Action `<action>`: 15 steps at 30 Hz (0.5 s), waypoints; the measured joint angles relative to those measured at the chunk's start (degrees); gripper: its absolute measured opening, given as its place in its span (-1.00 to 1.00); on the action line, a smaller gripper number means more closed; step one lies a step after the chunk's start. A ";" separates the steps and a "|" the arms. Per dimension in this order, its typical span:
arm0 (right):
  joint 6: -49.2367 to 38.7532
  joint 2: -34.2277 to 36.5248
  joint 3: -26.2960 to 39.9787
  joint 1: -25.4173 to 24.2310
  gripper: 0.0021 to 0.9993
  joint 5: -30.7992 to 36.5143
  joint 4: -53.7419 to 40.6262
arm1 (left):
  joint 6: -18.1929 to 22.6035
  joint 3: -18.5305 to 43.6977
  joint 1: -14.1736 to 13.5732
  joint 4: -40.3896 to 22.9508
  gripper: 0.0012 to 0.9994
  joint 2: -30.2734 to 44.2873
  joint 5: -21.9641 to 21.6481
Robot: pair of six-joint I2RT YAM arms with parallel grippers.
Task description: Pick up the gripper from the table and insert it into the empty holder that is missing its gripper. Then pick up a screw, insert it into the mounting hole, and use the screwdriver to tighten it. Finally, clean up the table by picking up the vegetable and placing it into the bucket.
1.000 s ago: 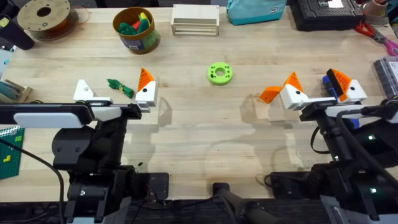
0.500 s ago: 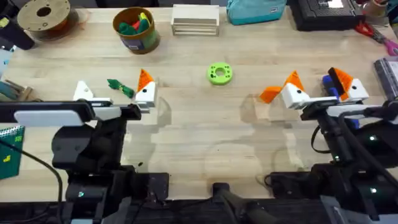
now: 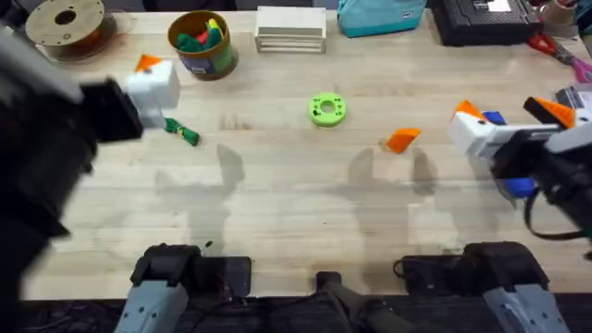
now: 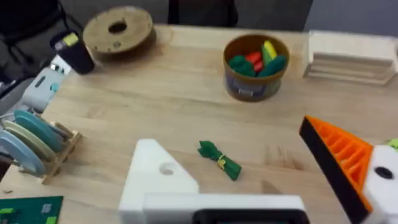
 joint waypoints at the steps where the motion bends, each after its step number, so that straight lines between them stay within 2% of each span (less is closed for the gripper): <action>1: 0.00 1.75 1.62 0.00 0.98 0.03 -1.05 | 0.02 2.77 0.00 -1.93 0.97 3.04 -0.05; 5: 0.00 7.86 6.21 0.00 0.99 0.03 -1.92 | 0.00 11.61 0.00 -4.28 0.97 14.39 1.09; 7: 0.00 9.02 6.74 0.00 0.98 0.03 -1.19 | 0.00 13.57 0.00 -4.66 0.97 18.02 1.45; 12: 0.00 9.23 6.75 0.00 0.98 0.04 -1.01 | -1.40 14.09 0.00 -10.55 0.97 23.10 2.65; 15: 0.00 9.24 6.75 0.00 0.98 0.03 -1.01 | -2.91 13.40 0.00 -11.25 0.97 26.18 2.75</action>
